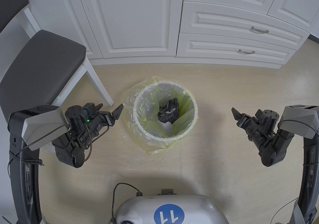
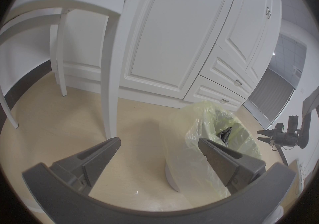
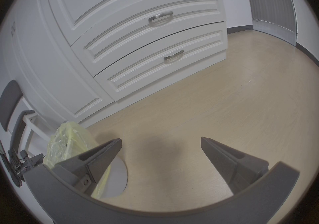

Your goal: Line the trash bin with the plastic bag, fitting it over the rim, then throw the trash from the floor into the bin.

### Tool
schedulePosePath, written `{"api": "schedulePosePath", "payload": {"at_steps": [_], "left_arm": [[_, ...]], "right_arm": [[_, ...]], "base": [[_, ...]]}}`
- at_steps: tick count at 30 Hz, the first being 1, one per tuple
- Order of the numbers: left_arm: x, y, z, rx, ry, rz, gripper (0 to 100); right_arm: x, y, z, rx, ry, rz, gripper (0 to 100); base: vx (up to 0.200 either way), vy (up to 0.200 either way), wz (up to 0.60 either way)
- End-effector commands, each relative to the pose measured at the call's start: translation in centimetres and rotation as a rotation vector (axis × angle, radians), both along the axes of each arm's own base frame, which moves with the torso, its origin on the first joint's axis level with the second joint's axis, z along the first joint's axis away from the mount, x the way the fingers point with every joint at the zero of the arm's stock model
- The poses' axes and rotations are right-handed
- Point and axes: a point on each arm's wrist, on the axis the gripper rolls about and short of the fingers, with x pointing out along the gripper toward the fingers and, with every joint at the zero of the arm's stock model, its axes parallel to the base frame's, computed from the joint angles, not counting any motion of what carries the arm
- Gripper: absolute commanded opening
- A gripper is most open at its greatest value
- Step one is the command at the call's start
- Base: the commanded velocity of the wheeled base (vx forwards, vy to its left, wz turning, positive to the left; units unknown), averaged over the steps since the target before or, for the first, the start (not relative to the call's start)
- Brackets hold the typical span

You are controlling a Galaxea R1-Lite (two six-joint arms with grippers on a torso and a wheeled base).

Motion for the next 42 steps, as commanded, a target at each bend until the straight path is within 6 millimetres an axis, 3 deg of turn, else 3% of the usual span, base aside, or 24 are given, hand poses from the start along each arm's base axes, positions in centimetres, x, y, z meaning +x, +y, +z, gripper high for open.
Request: {"api": "schedulePosePath", "payload": {"at_steps": [1, 7, 15, 19, 21, 26, 29, 34, 39, 42], "left_arm": [[0.4, -0.1, -1.7, 0.005, 0.031, -0.002, 100], [1.7, -0.9, -6.5, 0.019, 0.092, -0.008, 100], [3.5, -2.9, -9.3, 0.013, 0.067, 0.007, 100], [3.7, -2.0, -8.3, 0.012, 0.047, 0.048, 100], [3.8, -0.7, -6.7, 0.028, 0.019, 0.078, 100], [3.2, 2.8, -4.8, 0.109, -0.003, 0.143, 100], [3.7, 3.6, -3.7, 0.096, -0.038, 0.163, 100], [4.1, 2.4, -2.0, 0.002, -0.069, 0.143, 100], [3.4, 0.5, 1.0, -0.186, -0.073, 0.084, 100], [3.4, 0.5, 1.0, -0.186, -0.073, 0.084, 100]], "right_arm": [[-0.1, 0.3, -0.2, -0.01, -0.005, 0.011, 100], [0.1, 1.0, -1.6, -0.024, 0.025, 0.028, 100], [-0.2, 1.5, -2.0, -0.067, 0.04, 0.046, 100], [-0.1, 1.3, -1.9, -0.065, 0.035, 0.041, 100], [-0.1, 1.3, -2.0, -0.067, 0.038, 0.04, 100], [-0.7, 1.8, -2.7, -0.087, 0.072, 0.056, 100], [-0.6, 1.9, -2.9, -0.114, 0.072, 0.061, 100], [-0.8, 2.3, -3.2, -0.124, 0.083, 0.074, 100], [-0.9, 2.9, -3.9, -0.127, 0.099, 0.09, 100], [-0.9, 2.9, -3.9, -0.127, 0.099, 0.09, 100]], "base": [[0.0, 0.0, 0.0], [0.0, 0.0, 0.0], [0.0, 0.0, 0.0], [0.0, 0.0, 0.0], [0.0, 0.0, 0.0], [0.0, 0.0, 0.0], [0.0, 0.0, 0.0], [0.0, 0.0, 0.0], [0.0, 0.0, 0.0], [0.0, 0.0, 0.0]]}}
